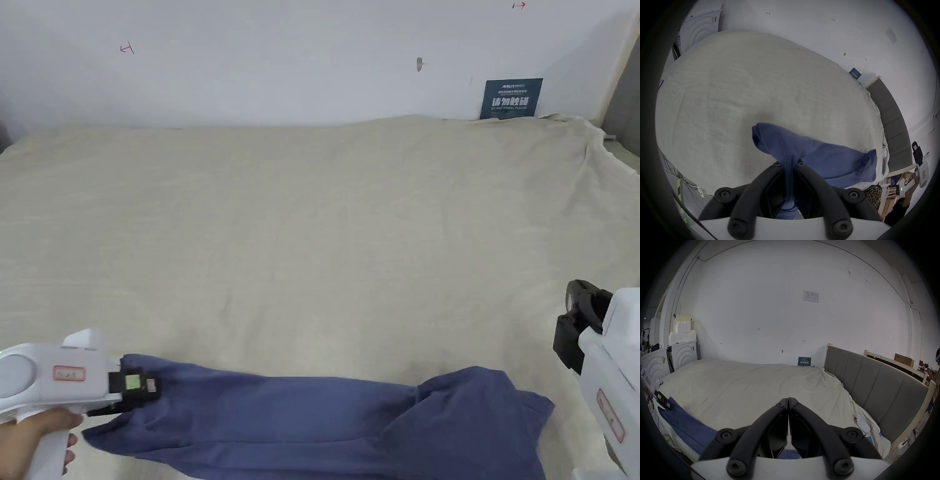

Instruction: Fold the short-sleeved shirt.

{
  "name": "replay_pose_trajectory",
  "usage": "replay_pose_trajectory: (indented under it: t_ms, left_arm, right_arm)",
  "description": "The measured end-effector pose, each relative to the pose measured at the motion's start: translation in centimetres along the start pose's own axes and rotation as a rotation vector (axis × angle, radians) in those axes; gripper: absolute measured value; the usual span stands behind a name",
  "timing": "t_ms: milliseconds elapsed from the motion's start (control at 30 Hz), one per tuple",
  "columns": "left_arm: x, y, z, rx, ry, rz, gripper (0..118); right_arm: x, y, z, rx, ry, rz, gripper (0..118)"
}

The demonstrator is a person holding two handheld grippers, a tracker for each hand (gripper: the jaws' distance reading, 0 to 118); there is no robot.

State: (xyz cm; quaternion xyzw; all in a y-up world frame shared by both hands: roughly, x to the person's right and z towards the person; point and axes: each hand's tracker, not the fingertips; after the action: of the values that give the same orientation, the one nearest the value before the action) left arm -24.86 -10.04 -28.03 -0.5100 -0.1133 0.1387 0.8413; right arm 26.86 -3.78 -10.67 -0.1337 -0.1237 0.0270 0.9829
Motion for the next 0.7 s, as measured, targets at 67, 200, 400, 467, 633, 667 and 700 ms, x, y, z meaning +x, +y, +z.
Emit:
replay_pose_trajectory:
  t_ms: [67, 200, 400, 467, 633, 667, 700]
  left_arm:
    - [3.0, -0.1, 0.3, 0.006, -0.007, -0.047, 6]
    - [9.1, -0.7, -0.4, -0.018, -0.051, -0.145, 6]
    - [15.8, -2.3, -6.0, -0.100, -0.102, -0.259, 6]
    - [17.9, -3.2, -8.1, -0.128, -0.097, -0.292, 6]
    - [21.8, -5.7, -14.3, -0.215, -0.033, -0.322, 6]
    - [22.3, -6.2, -15.2, -0.227, -0.012, -0.332, 6]
    - [22.7, -6.7, -16.1, -0.242, 0.012, -0.346, 6]
  right_arm:
    - [0.2, 0.0, 0.3, 0.003, 0.000, -0.005, 0]
    - [0.8, -0.1, 0.9, 0.010, 0.000, -0.016, 0]
    - [1.9, -0.3, 1.7, 0.011, -0.007, -0.032, 0]
    - [2.3, -0.4, 2.0, 0.011, -0.011, -0.035, 0]
    - [3.3, -0.9, 2.5, 0.001, -0.028, -0.039, 0]
    - [3.5, -1.0, 2.5, -0.001, -0.030, -0.040, 0]
    - [3.6, -1.1, 2.6, -0.004, -0.033, -0.040, 0]
